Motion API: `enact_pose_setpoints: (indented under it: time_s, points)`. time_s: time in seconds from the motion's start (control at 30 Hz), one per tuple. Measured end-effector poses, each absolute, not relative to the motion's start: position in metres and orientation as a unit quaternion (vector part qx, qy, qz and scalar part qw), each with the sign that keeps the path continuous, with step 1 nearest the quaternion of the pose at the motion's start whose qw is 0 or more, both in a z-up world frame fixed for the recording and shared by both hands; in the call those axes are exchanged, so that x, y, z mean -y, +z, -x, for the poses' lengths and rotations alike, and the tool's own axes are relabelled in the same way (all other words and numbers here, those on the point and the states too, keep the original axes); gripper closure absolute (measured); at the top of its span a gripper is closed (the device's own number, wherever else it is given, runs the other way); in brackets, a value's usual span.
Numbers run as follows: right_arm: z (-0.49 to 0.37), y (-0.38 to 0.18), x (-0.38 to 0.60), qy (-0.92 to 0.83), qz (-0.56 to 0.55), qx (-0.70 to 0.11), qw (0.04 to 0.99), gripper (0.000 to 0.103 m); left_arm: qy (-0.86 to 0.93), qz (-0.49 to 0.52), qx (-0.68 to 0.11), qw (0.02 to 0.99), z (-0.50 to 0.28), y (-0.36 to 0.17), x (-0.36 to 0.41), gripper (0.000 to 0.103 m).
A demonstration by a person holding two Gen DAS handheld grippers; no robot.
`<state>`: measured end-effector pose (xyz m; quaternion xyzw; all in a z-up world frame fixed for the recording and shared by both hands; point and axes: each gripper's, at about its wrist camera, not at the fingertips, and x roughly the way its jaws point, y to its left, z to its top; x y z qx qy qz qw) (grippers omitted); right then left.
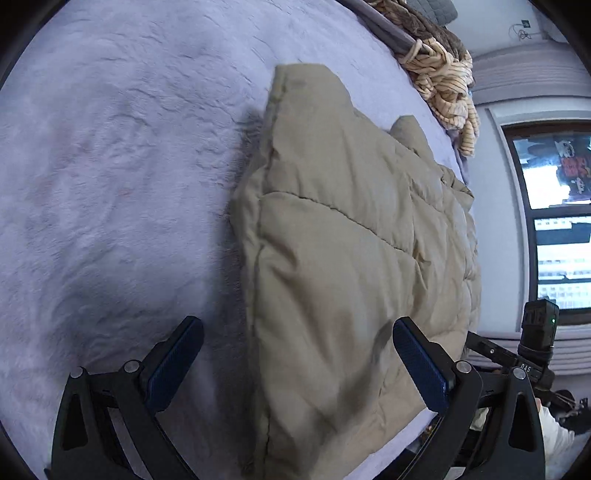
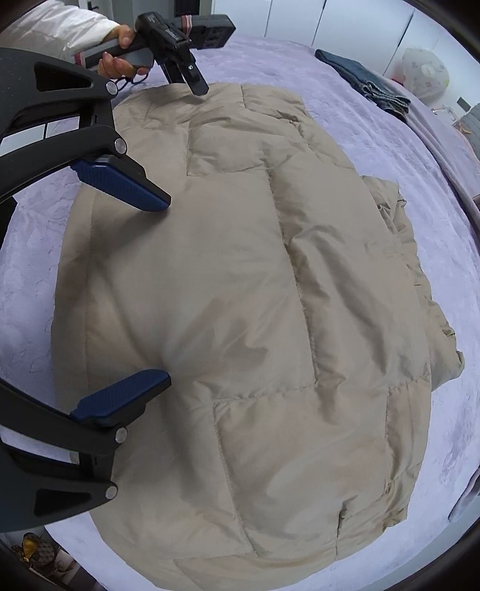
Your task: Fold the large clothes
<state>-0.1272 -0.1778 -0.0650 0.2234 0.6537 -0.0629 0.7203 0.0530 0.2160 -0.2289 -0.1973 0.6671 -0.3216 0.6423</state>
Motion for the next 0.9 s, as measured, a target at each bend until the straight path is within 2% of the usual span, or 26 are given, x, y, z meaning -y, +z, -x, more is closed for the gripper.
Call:
enact_pose_setpoints:
  time_s: [0.23,0.27,0.3,0.33,0.43,0.6,0.67,0.7,0.73,0.9]
  points:
    - [0.122,-0.056,0.187,-0.065,-0.235,-0.645,0.724,0.013,-0.401,0.189,-0.672,0.593,-0.056,-0.246,-0.16,0.002]
    - [0.122,-0.054,0.189,-0.066,-0.235,-0.643,0.726,0.013,-0.404,0.186,-0.67,0.595,-0.055,-0.245,-0.157,0.007]
    - [0.121,-0.053,0.192,-0.066,-0.236,-0.641,0.728,0.013,-0.407,0.183,-0.67,0.593,-0.054,-0.243,-0.156,0.036]
    - [0.119,-0.052,0.194,-0.065,-0.238,-0.639,0.728,0.013,-0.416,0.193,-0.673,0.581,-0.053,-0.244,-0.156,0.059]
    - [0.116,-0.05,0.2,-0.063,-0.249,-0.629,0.733,0.013,-0.421,0.201,-0.666,0.582,-0.046,-0.231,-0.159,0.07]
    - [0.107,-0.049,0.209,-0.051,-0.271,-0.607,0.745,0.015,-0.423,0.214,-0.654,0.59,-0.037,-0.191,-0.159,0.07]
    - [0.104,-0.053,0.211,-0.045,-0.281,-0.603,0.745,0.04,-0.428,0.217,-0.646,0.594,-0.031,-0.17,-0.154,0.07]
    - [0.102,-0.058,0.212,-0.045,-0.284,-0.605,0.742,0.07,-0.431,0.219,-0.643,0.594,-0.028,-0.159,-0.151,0.07]
    - [0.1,-0.063,0.213,-0.044,-0.288,-0.607,0.739,0.092,-0.433,0.219,-0.64,0.596,-0.026,-0.148,-0.146,0.07]
    - [0.095,-0.091,0.221,-0.02,-0.311,-0.61,0.729,0.099,-0.44,0.194,-0.636,0.604,-0.013,-0.098,-0.106,0.07]
